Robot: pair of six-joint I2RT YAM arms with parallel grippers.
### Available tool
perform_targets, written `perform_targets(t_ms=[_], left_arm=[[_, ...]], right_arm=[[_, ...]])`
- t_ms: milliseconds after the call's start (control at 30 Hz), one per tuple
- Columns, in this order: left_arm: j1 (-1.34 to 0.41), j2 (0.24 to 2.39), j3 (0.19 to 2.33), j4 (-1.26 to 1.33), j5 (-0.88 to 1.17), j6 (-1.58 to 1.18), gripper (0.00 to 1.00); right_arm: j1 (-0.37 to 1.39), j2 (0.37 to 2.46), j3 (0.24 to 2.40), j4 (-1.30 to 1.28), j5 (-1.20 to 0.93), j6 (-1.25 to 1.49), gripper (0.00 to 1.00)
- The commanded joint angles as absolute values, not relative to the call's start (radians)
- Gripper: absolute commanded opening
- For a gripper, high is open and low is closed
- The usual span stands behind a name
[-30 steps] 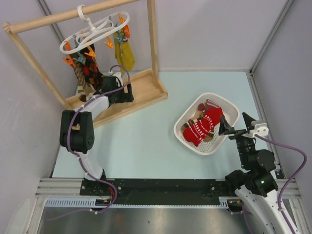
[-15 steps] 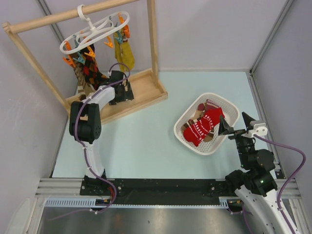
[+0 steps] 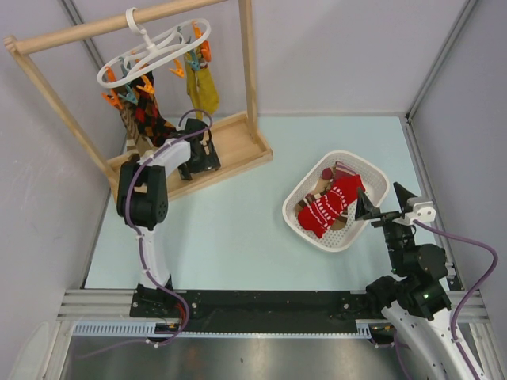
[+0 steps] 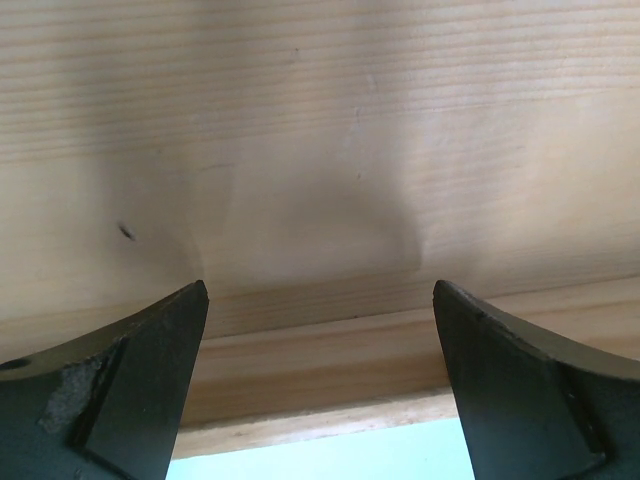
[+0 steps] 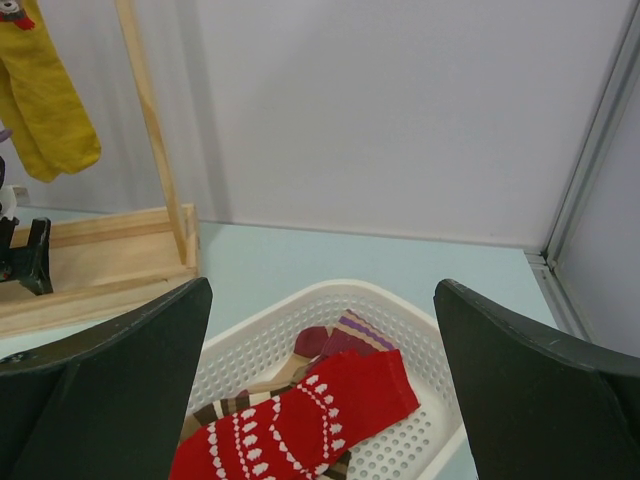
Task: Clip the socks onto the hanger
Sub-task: Move the clothesline to the center of the board.
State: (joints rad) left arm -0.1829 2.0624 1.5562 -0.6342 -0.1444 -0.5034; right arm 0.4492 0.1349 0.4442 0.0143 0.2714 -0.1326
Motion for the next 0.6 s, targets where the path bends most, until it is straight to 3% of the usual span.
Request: perform_targets(t_ms=[0, 567], left_arm=[[-0.201, 2.085, 1.565, -0.71, -0.065, -0.538, 1.0], [-0.339, 1.861, 1.217, -0.716, -0.075, -0.509, 1.0]], right_arm=[[0.456, 0.112, 0.442, 0.057, 0.273, -0.141, 1.0], [0.454, 0.098, 0.442, 0.058, 0.273, -0.141, 1.0]])
